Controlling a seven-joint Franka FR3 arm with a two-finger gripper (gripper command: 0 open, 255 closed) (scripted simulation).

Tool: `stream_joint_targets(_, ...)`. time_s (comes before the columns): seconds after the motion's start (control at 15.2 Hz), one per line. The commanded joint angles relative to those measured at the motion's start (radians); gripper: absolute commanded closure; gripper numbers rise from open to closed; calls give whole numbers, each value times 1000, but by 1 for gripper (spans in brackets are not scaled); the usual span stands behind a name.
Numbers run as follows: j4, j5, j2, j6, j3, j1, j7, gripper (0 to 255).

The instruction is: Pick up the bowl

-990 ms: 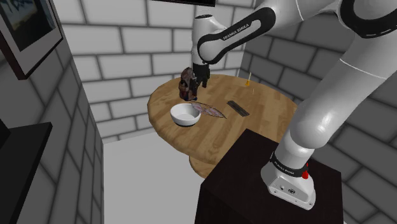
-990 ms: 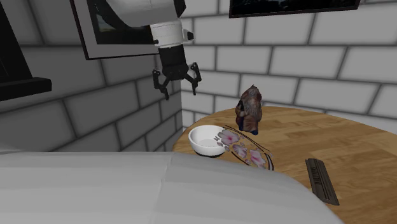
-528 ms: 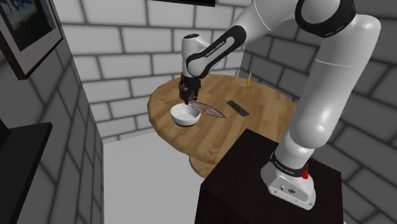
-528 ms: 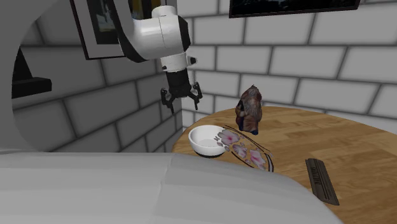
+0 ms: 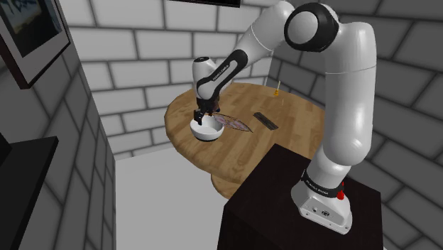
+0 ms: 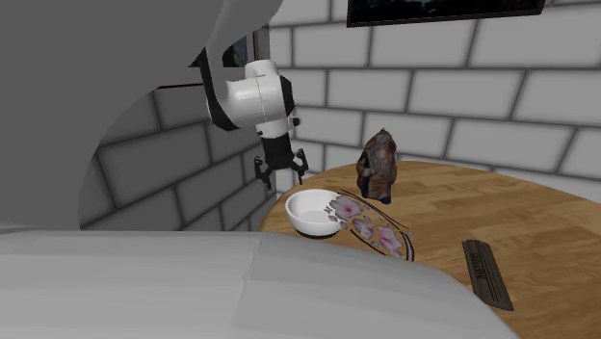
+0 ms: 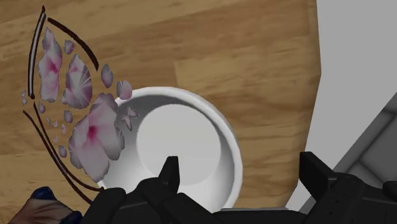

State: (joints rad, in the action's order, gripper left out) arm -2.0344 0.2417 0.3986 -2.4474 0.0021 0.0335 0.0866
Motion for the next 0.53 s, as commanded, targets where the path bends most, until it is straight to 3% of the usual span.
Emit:
stream_joint_targets(0.0, 70, 4, 87, -12, -3, -4, 9, 0)
stream_joint_targets(0.33, 254, 3, 287, -19, -9, -4, 8, 0)
stream_joint_targets(0.46, 278, 3, 319, -26, -11, -5, 10, 0)
